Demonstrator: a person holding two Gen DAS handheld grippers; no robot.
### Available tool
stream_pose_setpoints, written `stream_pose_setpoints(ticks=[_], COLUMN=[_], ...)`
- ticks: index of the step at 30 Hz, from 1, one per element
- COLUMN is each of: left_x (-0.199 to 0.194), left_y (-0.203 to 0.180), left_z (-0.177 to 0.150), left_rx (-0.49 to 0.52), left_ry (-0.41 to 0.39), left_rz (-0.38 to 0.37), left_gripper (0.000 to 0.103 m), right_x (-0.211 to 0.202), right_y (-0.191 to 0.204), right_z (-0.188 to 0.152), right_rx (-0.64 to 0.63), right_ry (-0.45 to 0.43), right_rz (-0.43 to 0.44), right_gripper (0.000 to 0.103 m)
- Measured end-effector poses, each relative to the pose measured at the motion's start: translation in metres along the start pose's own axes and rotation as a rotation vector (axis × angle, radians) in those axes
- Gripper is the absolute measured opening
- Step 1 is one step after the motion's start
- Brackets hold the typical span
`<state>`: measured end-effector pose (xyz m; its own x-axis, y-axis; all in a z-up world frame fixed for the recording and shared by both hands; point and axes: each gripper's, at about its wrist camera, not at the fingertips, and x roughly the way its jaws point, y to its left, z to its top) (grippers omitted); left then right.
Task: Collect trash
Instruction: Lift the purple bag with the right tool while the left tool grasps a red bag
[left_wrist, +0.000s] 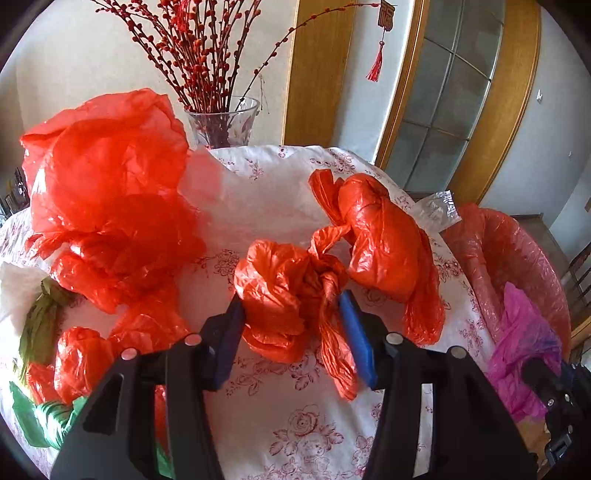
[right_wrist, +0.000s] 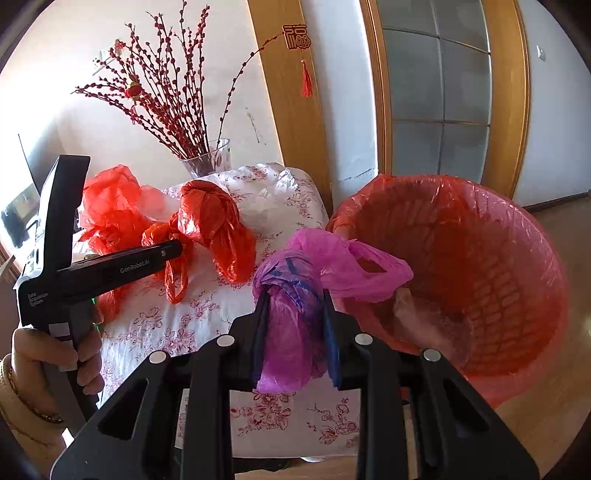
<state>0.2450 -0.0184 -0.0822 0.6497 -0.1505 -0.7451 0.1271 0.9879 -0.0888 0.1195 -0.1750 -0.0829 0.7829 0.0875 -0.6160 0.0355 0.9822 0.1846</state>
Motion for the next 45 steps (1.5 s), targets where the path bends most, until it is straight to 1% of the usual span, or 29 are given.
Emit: stream_pose_setpoints(ticks=[5,8,9,10,15,22,30,33,36,45], left_x=[0.003,0.002,0.000,-0.002,-0.010,-0.033,-0.059,-0.063,-0.066,-0.083], left_y=[-0.005,-0.007,-0.007,-0.006,0.001,0.012,0.026,0.024,0.025,0.008], left_z=[-0.001,-0.001,-0.002,-0.002,-0.005,-0.008,-0.008,-0.008,-0.009,-0.004], left_rx=[0.009,0.017,0.020,0.020,-0.002,-0.022,-0.059,-0.048,-0.054,-0.031], left_ry=[-0.004,-0.020,-0.026,-0.029,-0.043,-0.092,-0.141,-0.153,-0.161,-0.202], left_rz=[-0.006,-0.006,-0.002,0.000,-0.008,-0.006,-0.025,-0.017,-0.026,-0.076], left_gripper=[0.043,0.033,0.027,0.024,0.016,0.013,0.011,0.010,0.010,0.009], right_x=[0.000,0.000,-0.001,-0.001,-0.004,-0.008,-0.013,-0.013,-0.015,-0.022], right_y=[-0.002,-0.001,-0.001,-0.002,-0.002,0.000,0.003,0.003,0.003,-0.006], right_z=[-0.002,-0.001,-0.001,-0.001,0.000,0.000,0.003,0.003,0.003,0.007], right_rx=[0.009,0.010,0.011,0.012,0.011,0.007,0.000,0.001,0.003,0.017], right_ry=[-0.001,-0.002,-0.003,-0.004,-0.011,-0.018,-0.035,-0.038,-0.042,-0.067], right_rz=[0.002,0.001,0.001,0.001,0.001,0.005,0.008,0.007,0.005,-0.015], right_gripper=[0.027,0.027,0.027,0.027,0.027,0.027,0.027,0.027,0.027,0.027])
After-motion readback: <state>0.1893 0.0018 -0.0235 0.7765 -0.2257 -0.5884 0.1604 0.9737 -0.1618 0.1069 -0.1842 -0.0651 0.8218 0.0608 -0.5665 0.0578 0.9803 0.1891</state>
